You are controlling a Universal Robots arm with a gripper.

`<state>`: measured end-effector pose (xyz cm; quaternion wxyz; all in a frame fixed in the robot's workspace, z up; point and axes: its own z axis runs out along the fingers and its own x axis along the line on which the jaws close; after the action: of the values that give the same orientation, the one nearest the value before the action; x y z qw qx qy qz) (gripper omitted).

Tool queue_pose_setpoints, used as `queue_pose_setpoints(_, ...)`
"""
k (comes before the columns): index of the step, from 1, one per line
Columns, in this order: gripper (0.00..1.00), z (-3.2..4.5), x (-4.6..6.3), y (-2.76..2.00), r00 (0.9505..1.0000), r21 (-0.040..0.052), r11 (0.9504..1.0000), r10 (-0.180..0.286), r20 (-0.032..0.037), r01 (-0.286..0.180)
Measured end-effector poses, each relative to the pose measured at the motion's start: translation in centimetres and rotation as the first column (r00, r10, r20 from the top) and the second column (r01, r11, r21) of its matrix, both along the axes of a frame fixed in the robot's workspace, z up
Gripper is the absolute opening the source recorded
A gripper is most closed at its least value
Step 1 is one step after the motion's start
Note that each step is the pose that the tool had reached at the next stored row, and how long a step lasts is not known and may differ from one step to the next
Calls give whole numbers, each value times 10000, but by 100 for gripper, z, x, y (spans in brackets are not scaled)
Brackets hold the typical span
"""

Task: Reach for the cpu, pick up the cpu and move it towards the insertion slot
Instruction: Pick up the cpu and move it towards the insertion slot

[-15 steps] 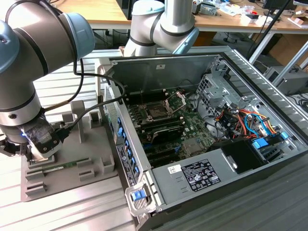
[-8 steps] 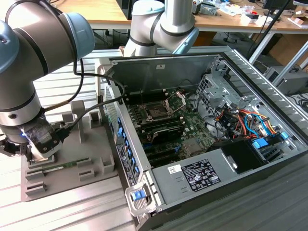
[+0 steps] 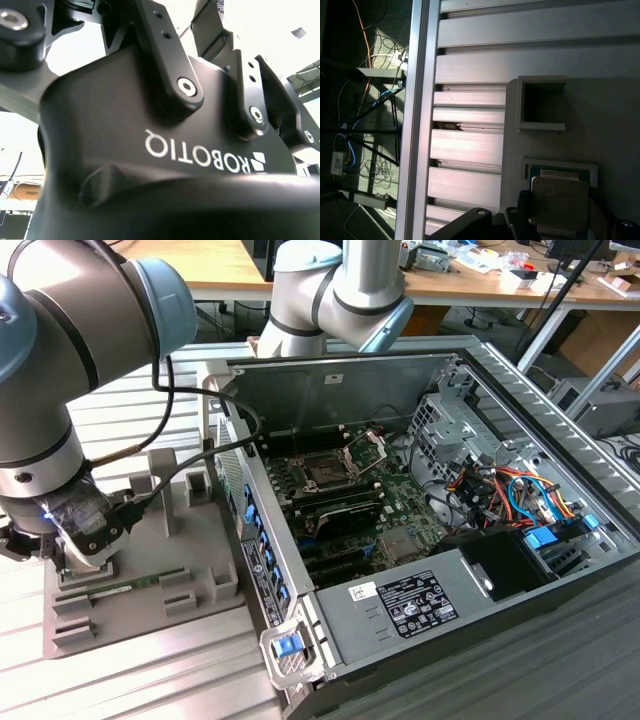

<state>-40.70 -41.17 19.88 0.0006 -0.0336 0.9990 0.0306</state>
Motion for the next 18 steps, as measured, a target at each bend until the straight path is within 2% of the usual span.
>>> queue_pose_setpoints(11,55,65,0,0,10000,77,10000,0,-1,0)
queue_pose_setpoints(18,55,70,0,0,10000,81,10000,0,-1,0)
